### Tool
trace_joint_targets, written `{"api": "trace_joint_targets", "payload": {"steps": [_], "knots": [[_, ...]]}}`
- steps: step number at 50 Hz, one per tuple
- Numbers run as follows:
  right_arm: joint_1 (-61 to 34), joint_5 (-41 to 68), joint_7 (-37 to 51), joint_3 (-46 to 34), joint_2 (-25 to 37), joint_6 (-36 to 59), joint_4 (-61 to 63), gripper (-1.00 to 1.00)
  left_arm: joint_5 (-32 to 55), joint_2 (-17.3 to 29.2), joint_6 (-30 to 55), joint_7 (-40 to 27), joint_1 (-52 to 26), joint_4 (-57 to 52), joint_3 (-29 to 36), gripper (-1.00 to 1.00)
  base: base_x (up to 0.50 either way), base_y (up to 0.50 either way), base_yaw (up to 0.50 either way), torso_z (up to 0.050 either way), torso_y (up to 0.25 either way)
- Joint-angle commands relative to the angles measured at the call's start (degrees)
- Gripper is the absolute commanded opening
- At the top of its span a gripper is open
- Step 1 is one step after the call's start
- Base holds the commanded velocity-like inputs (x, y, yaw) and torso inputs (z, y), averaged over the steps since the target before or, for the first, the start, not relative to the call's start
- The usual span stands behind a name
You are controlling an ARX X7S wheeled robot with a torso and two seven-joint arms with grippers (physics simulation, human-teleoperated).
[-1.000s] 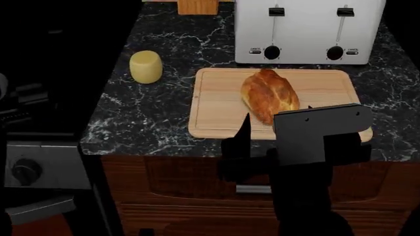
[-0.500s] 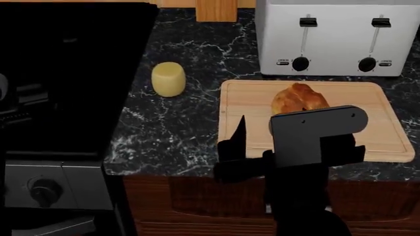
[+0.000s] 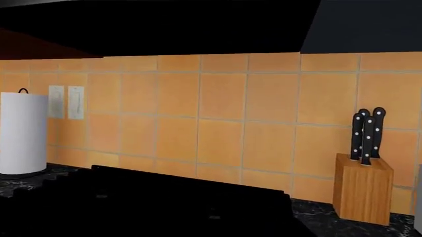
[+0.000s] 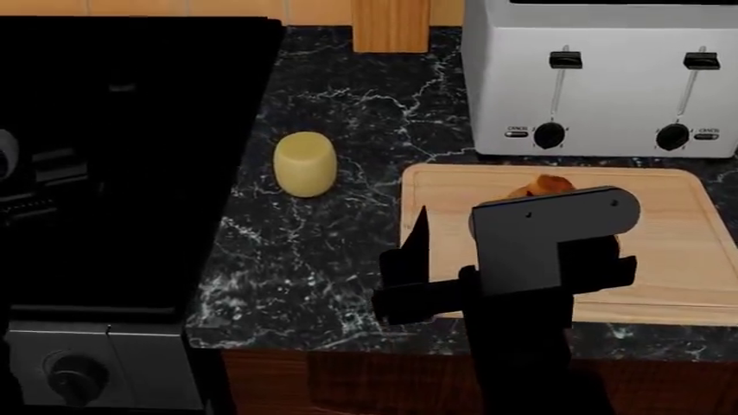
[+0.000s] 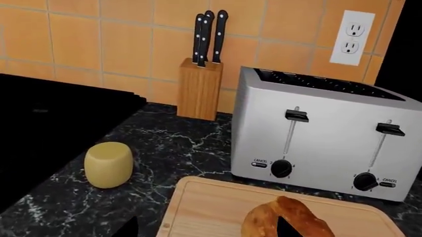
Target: Pick up the wedge of cheese and place it on the slice of bread to prepare a simple cheese on bread dish.
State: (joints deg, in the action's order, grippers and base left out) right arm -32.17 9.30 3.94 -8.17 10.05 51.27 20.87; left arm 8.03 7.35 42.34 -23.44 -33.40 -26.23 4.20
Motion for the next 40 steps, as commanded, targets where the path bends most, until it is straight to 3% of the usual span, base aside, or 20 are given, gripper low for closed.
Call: {"api": "trace_joint_targets", "payload": {"steps": [1,40], "knots": [[0.3,0.4,-0.1,-0.4,0.3,-0.9,-0.9,1.00,0.3,0.6,-0.3,-0.5,0.0,0.2,0.6,1.00,0.16,0.06,0.00,0.000,0.000],[1.6,1.6,0.5,-0.7,1.1,-3.2,-1.6,1.00,1.3,1.7,-0.2,-2.0,-0.4,-0.3,2.2,1.00,0.18,0.05,0.00,0.000,0.001]]}}
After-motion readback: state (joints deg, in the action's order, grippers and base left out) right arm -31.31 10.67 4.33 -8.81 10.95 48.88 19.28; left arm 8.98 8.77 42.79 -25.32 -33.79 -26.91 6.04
